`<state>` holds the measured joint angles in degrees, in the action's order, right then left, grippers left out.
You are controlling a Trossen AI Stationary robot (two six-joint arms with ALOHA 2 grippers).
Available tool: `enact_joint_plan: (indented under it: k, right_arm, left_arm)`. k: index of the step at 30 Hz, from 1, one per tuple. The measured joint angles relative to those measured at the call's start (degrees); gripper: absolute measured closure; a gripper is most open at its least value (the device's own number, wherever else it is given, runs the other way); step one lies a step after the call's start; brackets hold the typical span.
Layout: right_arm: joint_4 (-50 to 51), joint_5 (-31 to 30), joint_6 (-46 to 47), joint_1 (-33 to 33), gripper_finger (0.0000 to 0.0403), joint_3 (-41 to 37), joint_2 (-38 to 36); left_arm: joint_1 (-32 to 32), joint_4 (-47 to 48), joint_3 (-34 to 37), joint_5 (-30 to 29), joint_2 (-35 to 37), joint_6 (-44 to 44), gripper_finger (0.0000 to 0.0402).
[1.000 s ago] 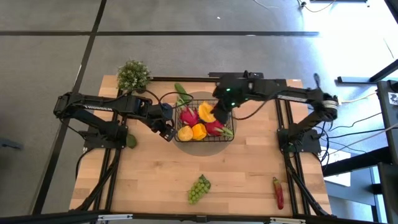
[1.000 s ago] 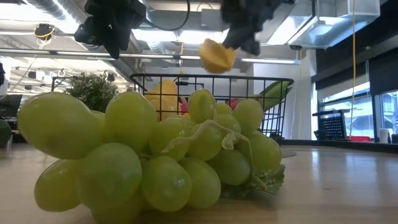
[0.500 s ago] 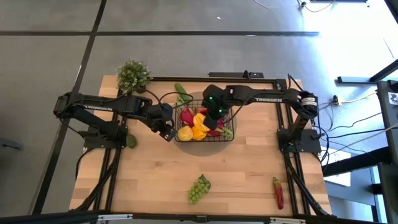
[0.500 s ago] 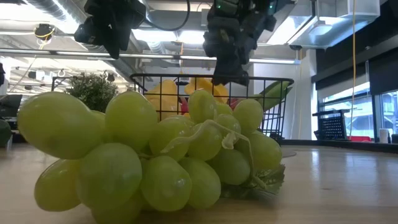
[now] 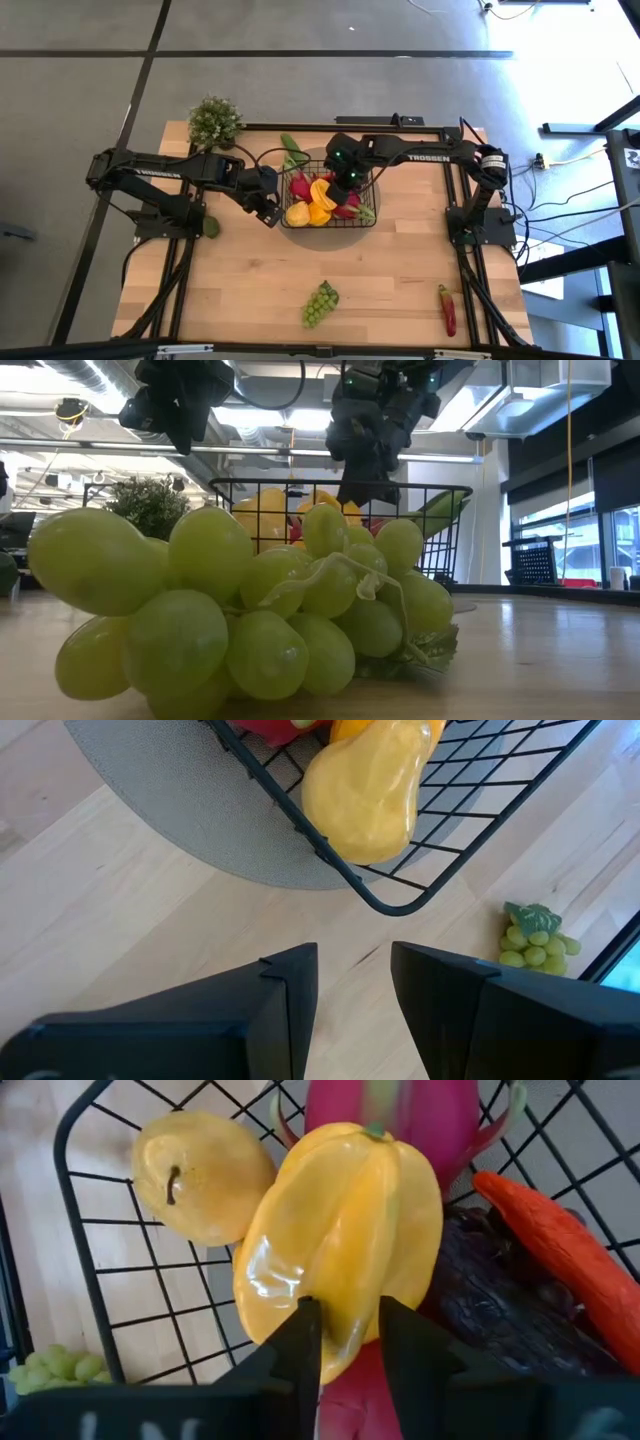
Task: Build produce basket
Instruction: Put the yellow starfruit into the black wire basket, then put the green grapes into the black wire basket
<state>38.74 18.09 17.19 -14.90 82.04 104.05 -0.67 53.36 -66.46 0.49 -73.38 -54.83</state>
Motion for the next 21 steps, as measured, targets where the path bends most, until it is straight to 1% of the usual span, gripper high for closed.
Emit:
enact_joint_plan:
  k: [5,10,16,21]
  right_arm:
    - [2.11,0.12,-0.94,0.02,0.0308,2.18,-0.01]
    - [7.13,-4.91,-3.55,0.50,0.0307,7.40,-0.26]
    - [15.32,-12.87,-6.68,2.13,0.0307,14.76,-0.55]
    - [21.97,-13.53,-9.82,3.90,0.0307,21.04,-1.20]
  left_arm:
    - [0.00,0.31,0.00,0.01,0.00,-0.81,0.0285]
    - [-0.02,1.01,0.00,0.02,0.00,-2.17,0.0285]
    - [-0.13,7.95,0.00,0.02,0.00,-8.81,0.0285]
    - [-2.21,15.38,0.02,0.02,0.11,-13.22,0.0285]
